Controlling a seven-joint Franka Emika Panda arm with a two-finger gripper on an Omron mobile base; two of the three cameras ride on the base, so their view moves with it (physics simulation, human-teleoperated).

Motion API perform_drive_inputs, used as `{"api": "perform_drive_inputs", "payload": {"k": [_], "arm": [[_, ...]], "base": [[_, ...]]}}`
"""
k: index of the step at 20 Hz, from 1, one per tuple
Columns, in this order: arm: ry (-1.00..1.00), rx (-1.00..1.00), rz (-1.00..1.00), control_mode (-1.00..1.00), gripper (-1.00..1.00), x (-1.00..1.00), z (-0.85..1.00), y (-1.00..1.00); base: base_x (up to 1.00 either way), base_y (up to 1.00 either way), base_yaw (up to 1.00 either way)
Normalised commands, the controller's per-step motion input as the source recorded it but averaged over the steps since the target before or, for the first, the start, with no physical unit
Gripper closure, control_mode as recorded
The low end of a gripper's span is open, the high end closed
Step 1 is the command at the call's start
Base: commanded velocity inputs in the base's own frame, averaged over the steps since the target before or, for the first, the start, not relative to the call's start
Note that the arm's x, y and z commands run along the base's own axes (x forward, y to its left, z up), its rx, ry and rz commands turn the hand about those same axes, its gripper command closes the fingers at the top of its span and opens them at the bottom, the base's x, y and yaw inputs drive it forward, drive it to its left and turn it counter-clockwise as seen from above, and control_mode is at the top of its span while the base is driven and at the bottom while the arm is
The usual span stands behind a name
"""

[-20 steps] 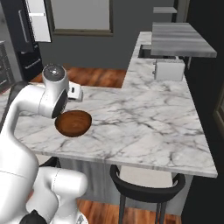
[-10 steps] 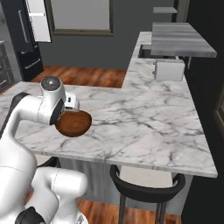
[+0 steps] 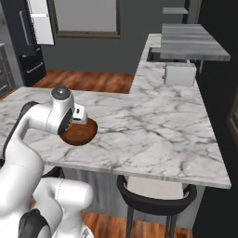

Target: Retrieve the orange and pear from the fridge and place them into the bowl on the dining table.

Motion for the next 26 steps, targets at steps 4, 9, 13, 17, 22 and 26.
{"api": "perform_drive_inputs", "payload": {"k": [4,9,13,17,22,26], "arm": [[0.01,0.0,0.0,-1.0,1.0,0.42,-0.27,0.0],[0.0,-0.01,0.0,-1.0,1.0,0.42,-0.33,0.0],[0.0,-0.03,0.0,-1.0,1.0,0.36,-0.41,0.07],[0.0,-0.02,0.0,-1.0,1.0,0.37,-0.35,0.14],[0.01,-0.01,0.0,-1.0,1.0,0.38,-0.26,0.13],[0.06,0.0,0.0,-1.0,1.0,0.37,-0.32,0.0]], "base": [[0.0,0.0,0.0],[0.0,0.0,0.0],[0.0,0.0,0.0],[0.0,0.0,0.0],[0.0,0.0,0.0],[0.0,0.0,0.0]]}}
